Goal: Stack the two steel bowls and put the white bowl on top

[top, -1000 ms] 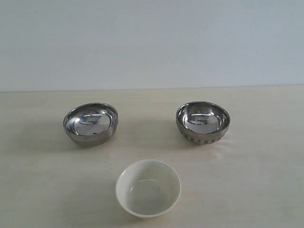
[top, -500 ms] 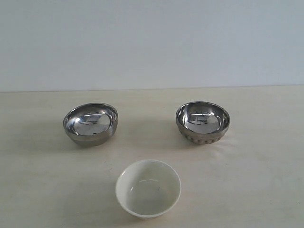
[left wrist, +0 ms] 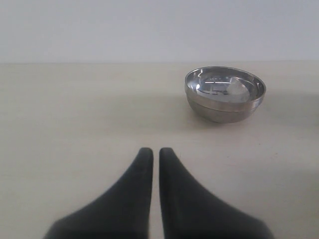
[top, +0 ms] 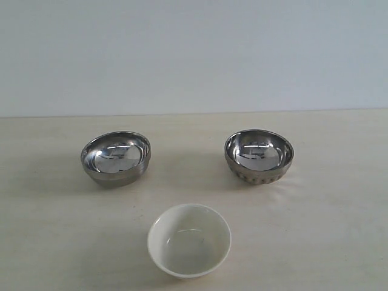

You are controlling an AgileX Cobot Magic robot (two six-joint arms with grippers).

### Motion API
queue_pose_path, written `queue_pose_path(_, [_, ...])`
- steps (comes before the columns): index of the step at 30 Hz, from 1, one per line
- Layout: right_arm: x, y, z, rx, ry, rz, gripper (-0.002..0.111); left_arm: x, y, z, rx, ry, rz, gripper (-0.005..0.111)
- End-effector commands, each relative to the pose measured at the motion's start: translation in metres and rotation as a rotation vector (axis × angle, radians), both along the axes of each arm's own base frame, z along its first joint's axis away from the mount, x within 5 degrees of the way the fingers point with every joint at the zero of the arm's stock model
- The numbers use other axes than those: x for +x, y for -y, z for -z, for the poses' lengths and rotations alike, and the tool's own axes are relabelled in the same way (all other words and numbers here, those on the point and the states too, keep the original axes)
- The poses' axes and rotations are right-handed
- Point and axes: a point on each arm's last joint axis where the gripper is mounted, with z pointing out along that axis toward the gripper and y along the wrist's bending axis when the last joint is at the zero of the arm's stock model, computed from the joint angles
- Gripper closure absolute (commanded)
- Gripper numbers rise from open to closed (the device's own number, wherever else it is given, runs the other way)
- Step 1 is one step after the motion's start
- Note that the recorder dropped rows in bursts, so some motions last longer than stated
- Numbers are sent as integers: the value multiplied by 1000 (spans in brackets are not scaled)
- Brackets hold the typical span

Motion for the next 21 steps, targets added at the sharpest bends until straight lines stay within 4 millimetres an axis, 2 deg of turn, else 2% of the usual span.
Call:
queue_pose_path(1, [1,3,-8,1,87,39,108,0,0,1,-17,5,-5,103])
queue_pose_path(3, [0,4,-19,-81,157,45,108,0,0,1,-17,5,-5,103])
queue_pose_path(6, [-13,7,-78,-214,363,67,108,0,0,1,-17,5,-5,103])
queue_pose_path(8, [-6,5,-122,-289,373,60,108,0,0,1,-17,5,-5,103])
queue_pose_path(9, [-2,4,-132,-303,364,53,108,0,0,1,-17,5,-5,103])
queue_pose_path(12, [40,-7,-159,-436,186,-56,108,0,0,1,-17,5,-5,103])
queue_pose_path(15, [81,-19,-171,-514,54,-189,108,0,0,1,-17,5,-5,103])
queue_pose_path(19, [146,-58,-196,-578,41,-506,108,0,0,1,-17,5,-5,103])
queue_pose_path(21, [162,-74,-198,-586,46,-560,108,0,0,1,-17,5,-5,103])
